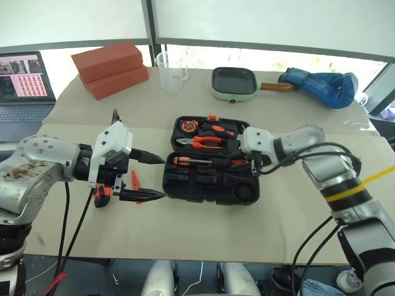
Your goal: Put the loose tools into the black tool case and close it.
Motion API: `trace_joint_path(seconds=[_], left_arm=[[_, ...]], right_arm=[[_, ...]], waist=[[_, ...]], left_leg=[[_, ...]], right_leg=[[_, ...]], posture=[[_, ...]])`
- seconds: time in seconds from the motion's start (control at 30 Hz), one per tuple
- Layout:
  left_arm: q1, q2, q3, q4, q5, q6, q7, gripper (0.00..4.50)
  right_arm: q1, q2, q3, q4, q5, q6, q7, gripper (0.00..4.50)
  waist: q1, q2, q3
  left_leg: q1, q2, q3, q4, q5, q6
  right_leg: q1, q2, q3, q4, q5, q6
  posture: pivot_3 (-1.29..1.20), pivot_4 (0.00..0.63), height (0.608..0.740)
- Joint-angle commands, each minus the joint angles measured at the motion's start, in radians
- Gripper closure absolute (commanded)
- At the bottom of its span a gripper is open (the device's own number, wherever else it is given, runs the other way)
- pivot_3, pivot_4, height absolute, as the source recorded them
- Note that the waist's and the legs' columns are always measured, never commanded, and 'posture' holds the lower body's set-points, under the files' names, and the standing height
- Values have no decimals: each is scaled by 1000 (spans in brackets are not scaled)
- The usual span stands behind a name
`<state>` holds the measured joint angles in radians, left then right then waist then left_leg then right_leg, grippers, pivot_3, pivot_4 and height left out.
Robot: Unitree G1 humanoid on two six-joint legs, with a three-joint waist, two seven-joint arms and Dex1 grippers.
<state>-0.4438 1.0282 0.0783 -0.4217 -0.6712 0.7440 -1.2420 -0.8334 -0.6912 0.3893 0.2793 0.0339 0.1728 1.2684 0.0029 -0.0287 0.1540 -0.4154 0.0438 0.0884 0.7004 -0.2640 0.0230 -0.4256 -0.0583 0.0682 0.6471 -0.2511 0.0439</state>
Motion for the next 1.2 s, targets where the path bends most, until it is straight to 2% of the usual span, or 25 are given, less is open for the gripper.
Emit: trace_joint_path(seconds=[0.03,0.5,0.57,0.6,0.63,0.73,0.83,0.97,1.07,1.1,1.13,1.2], left_arm=[[-8,-4,40,-36,-20,-1,39,0],[-42,-18,-2,-31,3,-26,68,0],[-52,-19,-10,-26,5,-30,66,0],[-55,-19,-13,-25,5,-31,66,0],[-57,-20,-15,-23,6,-31,66,0],[-59,-22,-22,-15,11,-39,63,0],[-61,-23,-30,-6,16,-48,59,0],[-65,-30,-46,11,31,-64,54,0],[-67,-34,-57,16,41,-74,52,0],[-70,-37,-60,18,44,-75,51,0],[-72,-39,-61,20,46,-76,49,0],[-73,-42,-64,23,52,-80,45,0]], right_arm=[[-30,3,6,62,-46,-90,26,3495],[46,23,-17,18,-65,3,17,3495],[55,22,-19,6,-70,11,11,2489],[60,20,-21,-6,-67,21,14,2362],[65,17,-24,-20,-62,31,18,1895],[68,17,-47,-69,-33,77,24,858],[56,31,-91,-129,28,175,32,29],[49,52,-112,-170,80,270,17,29],[54,74,-109,-161,78,286,-14,755],[59,90,-107,-155,78,296,-32,1214],[63,101,-106,-152,78,303,-45,1428],[69,118,-104,-150,82,322,-61,2163]], waist=[[-3,0,0],[-14,0,0],[-15,0,0],[-15,0,0],[-14,0,0],[-15,0,0],[-16,0,0],[-16,0,0],[-16,0,0],[-15,0,0],[-15,0,0],[-15,0,0]], left_leg=[[0,0,0,0,0,0],[1,0,0,-1,0,0],[1,0,0,-1,0,0],[1,0,0,-2,0,0],[1,0,0,-2,0,0],[1,0,-1,-2,0,0],[1,0,-1,-2,0,-1],[1,1,0,-2,0,-1],[1,0,0,-2,0,-1],[1,0,0,-2,0,-1],[1,0,0,-2,0,-1],[1,0,0,-2,0,-1]], right_leg=[[0,0,0,0,0,0],[0,0,0,0,0,0],[0,0,0,0,0,0],[0,0,0,0,0,0],[0,0,0,0,0,0],[0,0,0,0,0,0],[0,1,0,0,0,0],[0,1,0,0,0,-1],[0,1,0,0,0,-1],[0,1,0,0,0,-1],[0,1,0,0,0,-1],[0,1,0,0,0,-1]], posture=[[0,150,740],[0,150,740],[0,150,740],[0,150,740],[0,150,740],[0,150,740],[0,150,740],[0,150,740],[0,150,740],[0,150,740],[0,150,740],[0,150,740]])
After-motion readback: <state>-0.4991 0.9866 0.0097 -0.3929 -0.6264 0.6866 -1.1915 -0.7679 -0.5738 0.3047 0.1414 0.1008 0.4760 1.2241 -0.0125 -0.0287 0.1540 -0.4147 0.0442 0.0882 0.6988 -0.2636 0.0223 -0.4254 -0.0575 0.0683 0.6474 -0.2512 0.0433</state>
